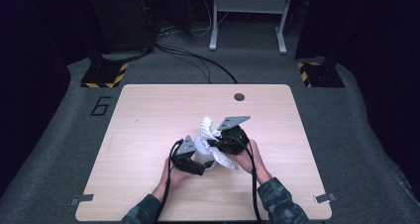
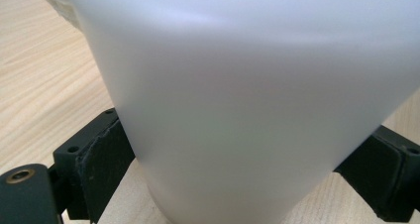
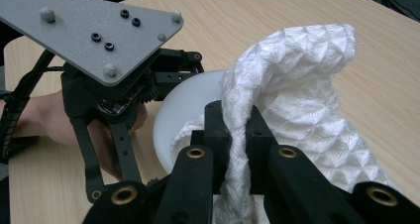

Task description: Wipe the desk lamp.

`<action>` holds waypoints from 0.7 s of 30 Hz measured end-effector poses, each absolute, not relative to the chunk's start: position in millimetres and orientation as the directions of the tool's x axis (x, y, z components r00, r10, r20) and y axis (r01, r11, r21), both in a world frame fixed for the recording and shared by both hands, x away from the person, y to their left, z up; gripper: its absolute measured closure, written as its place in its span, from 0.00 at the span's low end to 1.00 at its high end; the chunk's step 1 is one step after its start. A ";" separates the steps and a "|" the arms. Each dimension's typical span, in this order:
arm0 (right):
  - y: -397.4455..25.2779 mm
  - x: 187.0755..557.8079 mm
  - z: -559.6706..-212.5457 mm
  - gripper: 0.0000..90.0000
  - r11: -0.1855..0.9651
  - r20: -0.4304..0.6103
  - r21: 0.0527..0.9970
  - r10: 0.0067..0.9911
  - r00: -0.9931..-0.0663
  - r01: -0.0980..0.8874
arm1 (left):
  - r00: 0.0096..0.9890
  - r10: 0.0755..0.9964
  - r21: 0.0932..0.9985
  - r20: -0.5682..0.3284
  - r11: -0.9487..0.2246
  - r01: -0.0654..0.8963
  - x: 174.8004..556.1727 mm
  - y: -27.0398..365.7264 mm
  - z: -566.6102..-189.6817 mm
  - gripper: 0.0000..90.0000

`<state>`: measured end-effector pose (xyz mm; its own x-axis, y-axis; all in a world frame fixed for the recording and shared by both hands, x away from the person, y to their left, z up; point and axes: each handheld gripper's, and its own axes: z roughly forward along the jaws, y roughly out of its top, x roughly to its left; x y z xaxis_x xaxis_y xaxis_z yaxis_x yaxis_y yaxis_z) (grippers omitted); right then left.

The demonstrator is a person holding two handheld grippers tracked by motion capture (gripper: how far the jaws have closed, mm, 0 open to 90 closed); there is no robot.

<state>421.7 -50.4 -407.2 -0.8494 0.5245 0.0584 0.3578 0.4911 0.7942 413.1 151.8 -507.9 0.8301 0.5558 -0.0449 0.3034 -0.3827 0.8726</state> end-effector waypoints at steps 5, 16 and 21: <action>-51.0 421.9 -408.2 0.95 0.478 0.071 0.799 0.527 -0.847 0.365 | 0.822 0.567 0.890 -0.050 -0.348 0.295 412.6 150.1 -510.0 0.08; -51.5 422.0 -408.5 0.95 0.477 0.075 0.798 0.528 -0.846 0.368 | 0.810 0.582 0.908 -0.067 -0.301 0.291 416.9 142.1 -512.2 0.07; -51.7 422.0 -408.6 0.95 0.476 0.074 0.798 0.530 -0.845 0.369 | 0.817 0.571 0.903 -0.075 -0.309 0.299 417.3 142.2 -512.0 0.08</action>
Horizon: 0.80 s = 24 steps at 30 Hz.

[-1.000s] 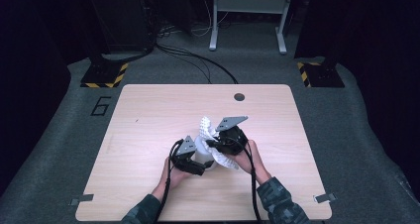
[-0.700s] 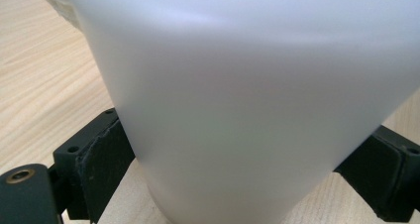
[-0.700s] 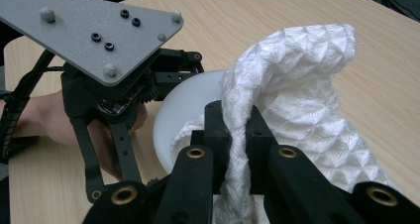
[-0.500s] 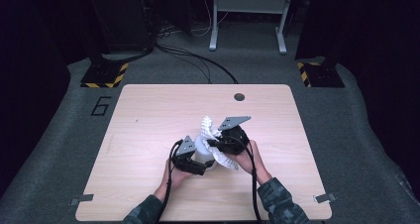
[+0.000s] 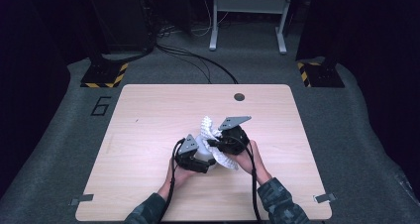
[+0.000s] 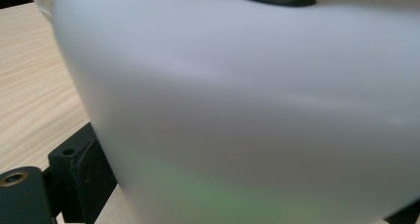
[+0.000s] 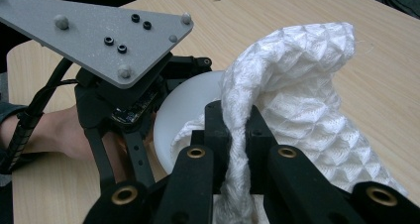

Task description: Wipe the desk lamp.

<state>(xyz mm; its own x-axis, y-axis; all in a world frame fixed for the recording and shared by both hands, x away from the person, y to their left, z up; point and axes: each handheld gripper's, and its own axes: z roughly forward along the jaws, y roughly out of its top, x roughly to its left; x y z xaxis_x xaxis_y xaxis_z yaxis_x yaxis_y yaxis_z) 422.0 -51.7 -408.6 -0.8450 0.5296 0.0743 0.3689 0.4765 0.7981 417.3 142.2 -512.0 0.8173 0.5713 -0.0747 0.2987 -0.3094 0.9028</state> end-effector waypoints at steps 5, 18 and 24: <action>-51.1 421.2 -408.7 0.95 0.479 0.065 0.800 0.530 -0.846 0.361 | 0.825 0.564 0.905 -0.038 -0.331 0.268 417.9 142.8 -511.3 0.09; -62.8 415.1 -402.6 0.94 0.409 0.050 0.850 0.563 -0.825 0.331 | 0.829 0.558 0.911 -0.046 -0.318 0.264 417.8 142.4 -510.6 0.09; -81.4 412.7 -395.3 0.94 0.359 0.057 0.874 0.593 -0.803 0.327 | 0.836 0.546 0.915 -0.052 -0.310 0.259 418.4 145.5 -500.5 0.09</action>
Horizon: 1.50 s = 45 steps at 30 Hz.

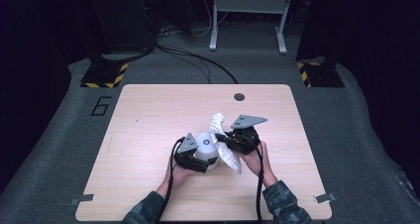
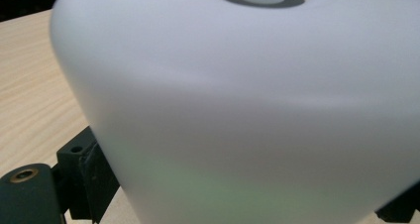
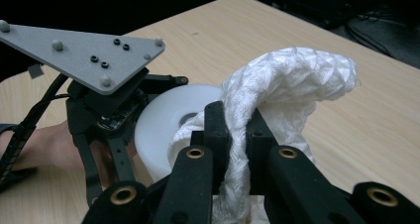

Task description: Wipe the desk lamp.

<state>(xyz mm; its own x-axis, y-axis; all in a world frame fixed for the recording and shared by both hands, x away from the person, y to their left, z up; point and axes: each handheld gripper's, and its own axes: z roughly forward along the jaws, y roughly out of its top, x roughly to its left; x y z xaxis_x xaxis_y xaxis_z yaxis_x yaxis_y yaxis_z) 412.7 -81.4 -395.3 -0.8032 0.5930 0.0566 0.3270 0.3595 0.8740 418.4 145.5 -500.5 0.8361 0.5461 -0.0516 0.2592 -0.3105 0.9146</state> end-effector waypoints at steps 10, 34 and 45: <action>-99.8 405.0 -377.3 0.94 0.294 0.051 0.910 0.619 -0.783 0.292 | 0.851 0.523 0.927 -0.048 -0.293 0.232 419.7 149.6 -478.5 0.09; -93.0 396.7 -383.5 0.94 0.295 0.060 0.908 0.610 -0.790 0.297 | 0.883 0.462 0.942 -0.080 -0.255 0.219 422.1 155.4 -445.7 0.10; -86.6 394.9 -418.1 0.94 0.334 0.100 0.868 0.607 -0.788 0.367 | 0.870 0.485 0.944 -0.086 -0.240 0.226 425.8 162.3 -438.9 0.10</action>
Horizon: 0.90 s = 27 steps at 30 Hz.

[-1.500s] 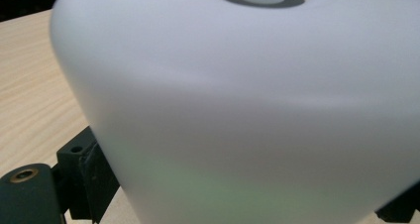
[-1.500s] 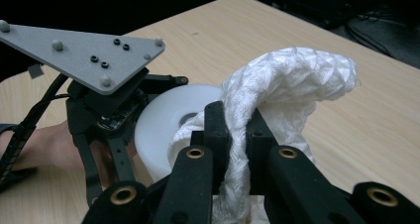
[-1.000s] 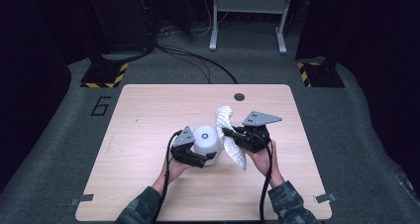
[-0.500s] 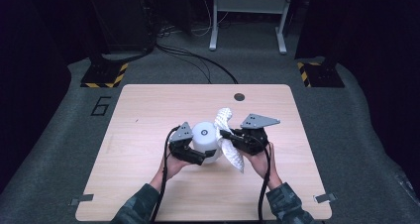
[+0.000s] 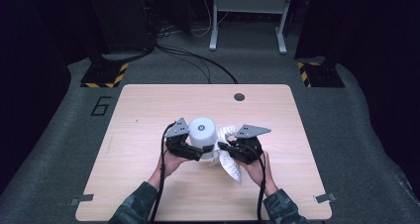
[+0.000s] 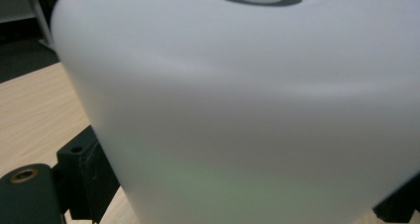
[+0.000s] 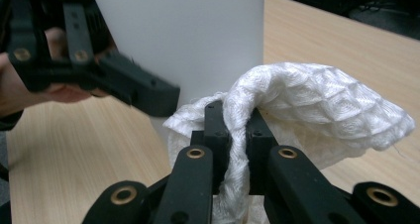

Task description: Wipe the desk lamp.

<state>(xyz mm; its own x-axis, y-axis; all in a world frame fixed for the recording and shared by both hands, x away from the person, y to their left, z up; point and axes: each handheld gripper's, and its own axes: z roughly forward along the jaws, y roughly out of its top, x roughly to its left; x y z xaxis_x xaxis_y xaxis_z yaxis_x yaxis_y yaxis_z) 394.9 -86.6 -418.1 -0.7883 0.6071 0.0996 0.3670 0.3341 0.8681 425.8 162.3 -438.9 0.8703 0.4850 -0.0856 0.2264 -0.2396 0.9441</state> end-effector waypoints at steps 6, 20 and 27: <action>-85.0 396.8 -435.1 0.94 0.345 0.122 0.848 0.610 -0.783 0.402 | 0.871 0.485 0.943 -0.081 -0.245 0.224 426.0 163.2 -436.8 0.10; -84.2 404.3 -454.1 0.94 0.373 0.151 0.811 0.611 -0.777 0.450 | 0.873 0.483 0.942 -0.069 -0.256 0.216 426.5 163.4 -434.8 0.10; -85.7 404.1 -446.3 0.94 0.366 0.142 0.821 0.612 -0.778 0.438 | 0.882 0.468 0.933 -0.059 -0.289 0.216 425.5 160.6 -437.0 0.10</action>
